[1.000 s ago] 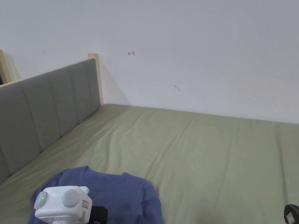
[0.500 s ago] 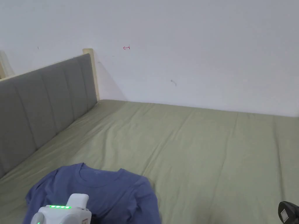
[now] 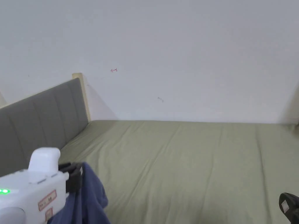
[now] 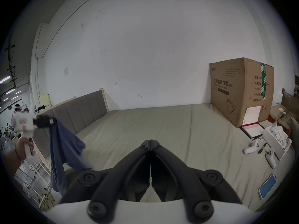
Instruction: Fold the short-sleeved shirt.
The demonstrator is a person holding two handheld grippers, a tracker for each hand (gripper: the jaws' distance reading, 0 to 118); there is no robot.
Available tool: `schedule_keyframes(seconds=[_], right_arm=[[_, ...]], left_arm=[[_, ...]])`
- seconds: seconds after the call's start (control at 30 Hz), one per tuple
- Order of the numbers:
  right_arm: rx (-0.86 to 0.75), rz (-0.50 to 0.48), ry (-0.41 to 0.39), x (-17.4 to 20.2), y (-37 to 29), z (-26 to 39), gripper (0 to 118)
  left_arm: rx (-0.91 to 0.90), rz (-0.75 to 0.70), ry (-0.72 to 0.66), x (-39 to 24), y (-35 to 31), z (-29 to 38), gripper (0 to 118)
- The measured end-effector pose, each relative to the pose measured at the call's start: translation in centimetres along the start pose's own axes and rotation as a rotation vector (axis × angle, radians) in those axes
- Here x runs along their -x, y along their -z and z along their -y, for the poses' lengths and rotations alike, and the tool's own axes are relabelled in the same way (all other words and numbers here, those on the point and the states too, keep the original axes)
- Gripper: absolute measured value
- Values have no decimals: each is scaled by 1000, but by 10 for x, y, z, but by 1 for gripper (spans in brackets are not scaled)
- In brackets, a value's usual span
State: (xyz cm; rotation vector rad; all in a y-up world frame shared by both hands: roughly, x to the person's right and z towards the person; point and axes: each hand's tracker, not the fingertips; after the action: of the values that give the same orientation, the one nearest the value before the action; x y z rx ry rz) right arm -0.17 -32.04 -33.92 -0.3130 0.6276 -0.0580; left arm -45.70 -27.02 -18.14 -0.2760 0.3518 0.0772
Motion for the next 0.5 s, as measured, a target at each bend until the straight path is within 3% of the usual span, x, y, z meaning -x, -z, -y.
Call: schedule_keyframes(seconds=[0.27,0.37,0.5], right_arm=[[-97,59,44,-24,-28,-15,0],[-122,87,60,-36,-39,-17,0],[-150,151,73,-56,-51,-17,0]], left_arm=[[-181,372,94,-136,-35,-85,1],[-133,550,48,-182,-26,-87,1],[19,601,74,-234,17,-63,1]])
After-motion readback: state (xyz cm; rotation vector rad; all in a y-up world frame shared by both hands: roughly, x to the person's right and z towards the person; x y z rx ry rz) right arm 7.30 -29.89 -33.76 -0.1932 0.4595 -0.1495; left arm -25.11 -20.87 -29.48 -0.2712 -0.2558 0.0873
